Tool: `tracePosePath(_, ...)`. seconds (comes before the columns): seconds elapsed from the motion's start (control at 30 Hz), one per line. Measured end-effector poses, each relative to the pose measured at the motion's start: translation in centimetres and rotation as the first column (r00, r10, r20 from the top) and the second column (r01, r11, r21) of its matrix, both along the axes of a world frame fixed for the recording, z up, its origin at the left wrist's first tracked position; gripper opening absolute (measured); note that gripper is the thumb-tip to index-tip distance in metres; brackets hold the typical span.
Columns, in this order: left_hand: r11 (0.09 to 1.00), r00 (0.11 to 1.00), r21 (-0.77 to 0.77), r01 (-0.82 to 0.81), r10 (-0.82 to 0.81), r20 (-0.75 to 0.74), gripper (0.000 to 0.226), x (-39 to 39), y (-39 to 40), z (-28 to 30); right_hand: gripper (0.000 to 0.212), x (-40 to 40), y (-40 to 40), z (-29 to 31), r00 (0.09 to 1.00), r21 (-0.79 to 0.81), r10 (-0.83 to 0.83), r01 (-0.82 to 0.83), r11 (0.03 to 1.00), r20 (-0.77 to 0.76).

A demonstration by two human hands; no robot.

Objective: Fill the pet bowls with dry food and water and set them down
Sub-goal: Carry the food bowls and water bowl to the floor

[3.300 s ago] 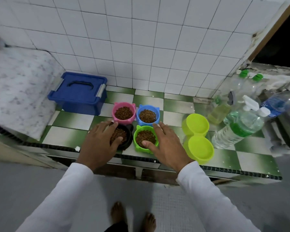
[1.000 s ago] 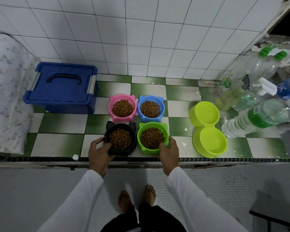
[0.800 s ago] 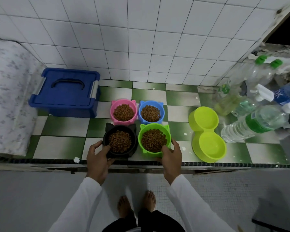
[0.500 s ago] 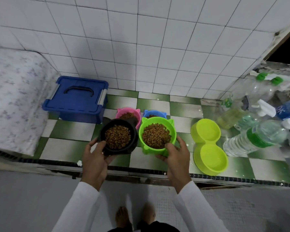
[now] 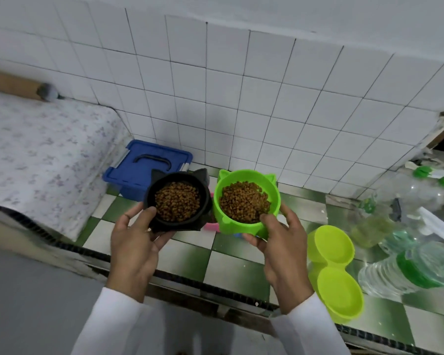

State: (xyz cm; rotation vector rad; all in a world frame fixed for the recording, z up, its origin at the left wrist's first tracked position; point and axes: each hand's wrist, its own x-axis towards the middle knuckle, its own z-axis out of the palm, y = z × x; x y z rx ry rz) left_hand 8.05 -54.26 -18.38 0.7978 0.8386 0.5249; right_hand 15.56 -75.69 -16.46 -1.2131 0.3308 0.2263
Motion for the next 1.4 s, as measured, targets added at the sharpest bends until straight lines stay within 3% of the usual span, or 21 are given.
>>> tracePosePath(0.27, 0.992, 0.991, 0.042, -0.117, 0.114, 0.067, 0.016, -1.1, 1.8, 2.9, 0.052, 0.8, 2.9, 3.1, 0.994, 0.033, 0.083, -0.085, 0.996, 0.071)
tracePosePath(0.47, 0.972, 0.971, 0.059, -0.227, 0.221, 0.093, 0.031, -3.5, 4.8, 3.7, 0.052, 0.0, 7.2, 4.0, 0.978, 0.034, 0.183, -0.187, 0.982, 0.098)
tracePosePath(1.4, 0.761, 0.762, 0.049, -0.647, 0.642, 0.086, 0.039, -26.9, 29.5, 4.1, 0.052, -15.9, 39.7, 3.9, 0.798, 0.030, 0.601, -0.603, 0.797, 0.052)
